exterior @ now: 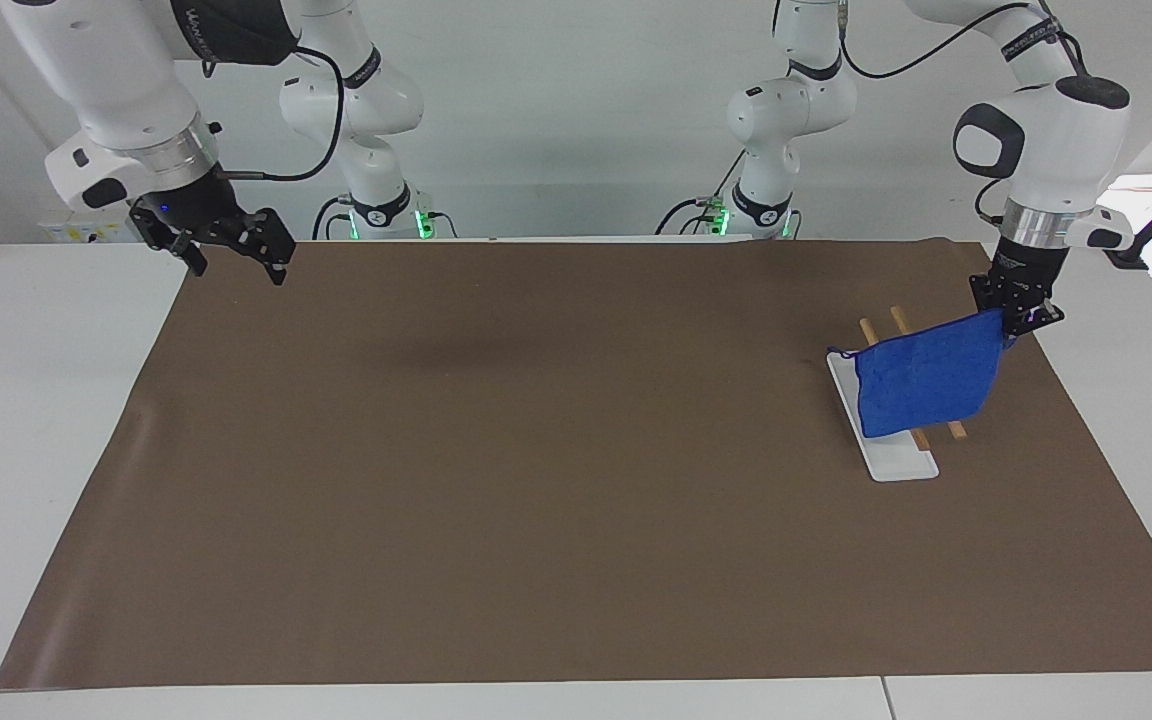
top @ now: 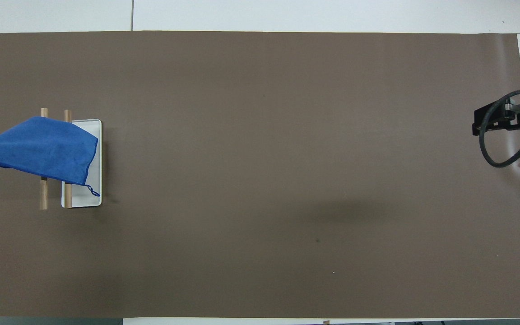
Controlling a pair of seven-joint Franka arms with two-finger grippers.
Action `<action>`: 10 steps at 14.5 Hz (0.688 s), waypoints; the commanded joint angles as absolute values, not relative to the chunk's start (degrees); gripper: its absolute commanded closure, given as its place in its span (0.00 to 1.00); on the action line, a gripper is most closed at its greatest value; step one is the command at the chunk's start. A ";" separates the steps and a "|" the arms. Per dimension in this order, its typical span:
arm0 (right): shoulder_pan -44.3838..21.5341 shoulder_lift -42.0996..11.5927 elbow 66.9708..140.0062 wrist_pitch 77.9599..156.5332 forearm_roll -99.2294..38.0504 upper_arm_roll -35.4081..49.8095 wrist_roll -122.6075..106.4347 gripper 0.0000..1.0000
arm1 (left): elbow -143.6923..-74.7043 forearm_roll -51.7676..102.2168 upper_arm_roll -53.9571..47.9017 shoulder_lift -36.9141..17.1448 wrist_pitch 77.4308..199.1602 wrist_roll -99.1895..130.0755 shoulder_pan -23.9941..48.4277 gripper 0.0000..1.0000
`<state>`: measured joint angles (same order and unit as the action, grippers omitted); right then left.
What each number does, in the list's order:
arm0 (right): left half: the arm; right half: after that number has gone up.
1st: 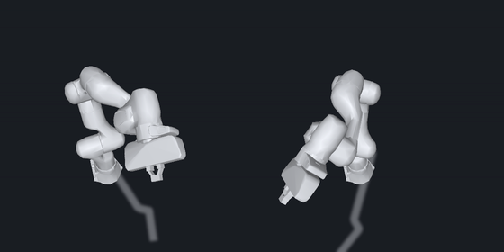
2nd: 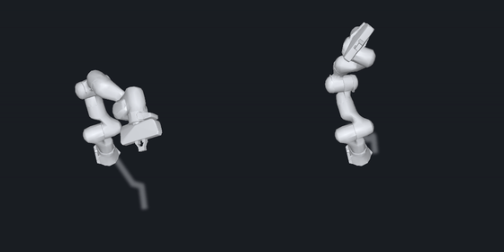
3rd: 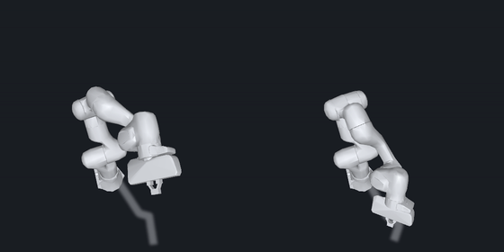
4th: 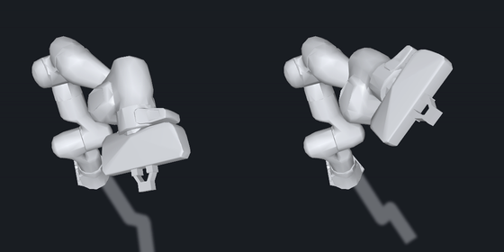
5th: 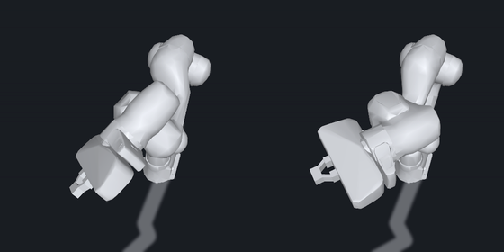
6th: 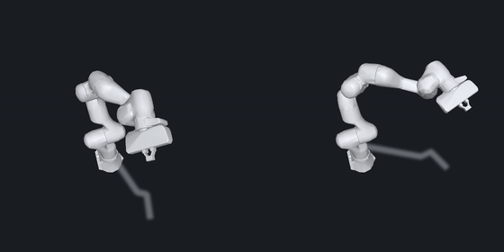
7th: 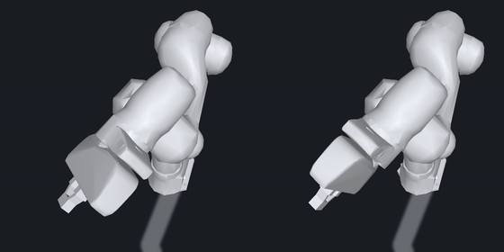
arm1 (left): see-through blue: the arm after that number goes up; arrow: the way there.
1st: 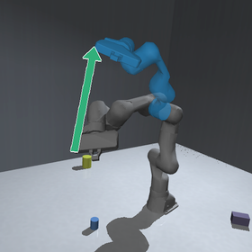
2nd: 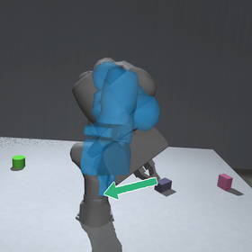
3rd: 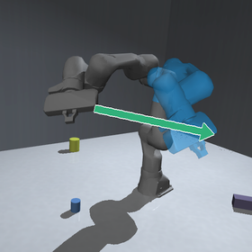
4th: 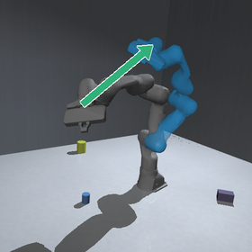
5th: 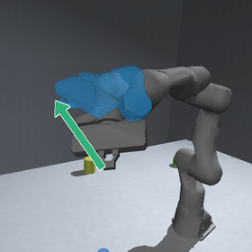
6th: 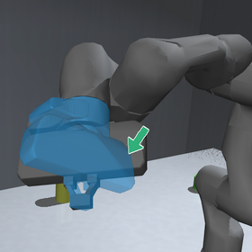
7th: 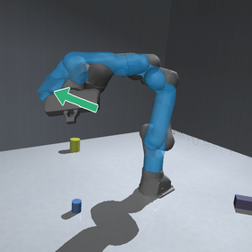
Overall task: Right arm passes towel to left arm to hang
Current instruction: 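Drape the towel over the white rack with the left gripper, then open the left gripper and draw it back from the rack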
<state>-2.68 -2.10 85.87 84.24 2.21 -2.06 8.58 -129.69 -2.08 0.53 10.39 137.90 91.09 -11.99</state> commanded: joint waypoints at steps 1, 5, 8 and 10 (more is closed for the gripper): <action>-2.64 -1.41 86.48 84.11 2.55 -2.29 7.56 0.00 | -130.87 -2.55 0.09 9.76 139.48 90.70 -12.74 0.72; -2.72 -1.32 86.57 84.11 2.55 -2.29 7.56 0.00 | -129.91 -2.55 0.09 8.97 139.04 90.70 -13.79 0.00; -2.81 -1.41 86.57 84.29 2.55 -2.20 7.65 0.00 | -122.37 -2.55 -0.09 6.51 134.50 90.44 -13.54 0.00; -2.81 -1.41 86.66 84.55 2.55 -2.20 7.73 0.00 | -117.09 -2.55 -0.17 4.67 130.97 88.96 -12.75 0.00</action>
<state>-2.68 -2.10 85.87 84.24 2.21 -2.08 8.58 -123.68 -2.08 0.24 7.73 135.26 90.67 -13.03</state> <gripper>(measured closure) 0.000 0.013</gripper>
